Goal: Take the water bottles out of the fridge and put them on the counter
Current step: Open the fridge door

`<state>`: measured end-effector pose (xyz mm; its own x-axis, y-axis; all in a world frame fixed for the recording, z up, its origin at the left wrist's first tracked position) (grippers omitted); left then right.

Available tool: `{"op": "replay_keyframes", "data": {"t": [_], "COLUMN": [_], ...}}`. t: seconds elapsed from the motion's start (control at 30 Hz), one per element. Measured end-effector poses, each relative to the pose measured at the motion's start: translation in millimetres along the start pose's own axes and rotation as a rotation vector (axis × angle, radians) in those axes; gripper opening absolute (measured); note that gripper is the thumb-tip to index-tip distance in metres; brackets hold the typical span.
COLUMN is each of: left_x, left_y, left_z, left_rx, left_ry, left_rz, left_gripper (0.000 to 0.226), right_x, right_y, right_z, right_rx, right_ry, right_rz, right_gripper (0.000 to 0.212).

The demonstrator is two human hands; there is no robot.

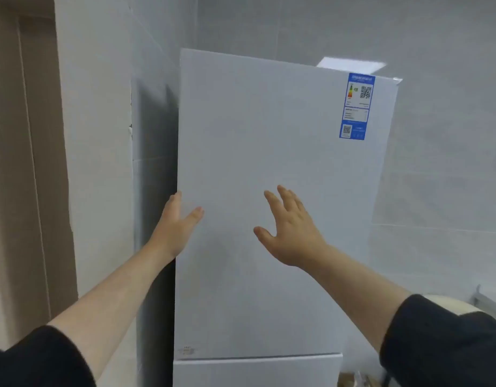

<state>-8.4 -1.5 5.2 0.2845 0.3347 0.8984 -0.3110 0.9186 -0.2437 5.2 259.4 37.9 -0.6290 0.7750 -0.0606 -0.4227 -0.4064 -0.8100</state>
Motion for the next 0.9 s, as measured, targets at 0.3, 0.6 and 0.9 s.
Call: {"op": "replay_keyframes", "data": {"t": [0.3, 0.6, 0.9], "left_x": [-13, -7, 21], "left_y": [-6, -36, -54], "left_z": [46, 25, -62], "left_rx": [0.033, -0.084, -0.122], "left_ry": [-0.029, -0.162, 0.015], "left_rz": [-0.174, -0.374, -0.278], "left_gripper": [0.052, 0.029, 0.04], "right_x": [-16, 16, -23], "right_y": [53, 14, -20], "right_z": [73, 95, 31], "right_rx": [0.078, 0.037, 0.124], "right_ry": [-0.081, -0.052, -0.055], "right_rz": [-0.296, -0.391, -0.157], "right_gripper": [0.085, 0.084, 0.084]}}
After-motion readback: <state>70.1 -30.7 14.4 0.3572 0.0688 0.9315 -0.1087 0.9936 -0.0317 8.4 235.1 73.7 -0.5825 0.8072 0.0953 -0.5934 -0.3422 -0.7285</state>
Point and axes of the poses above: each hand's wrist, its own z-axis towards the middle knuckle, its own y-axis out of the palm, x = y × z, the point moved 1 cm from there along z, towards the middle knuckle, and after that the axes turned 10 degrees about -y, right-handed, at the moved point
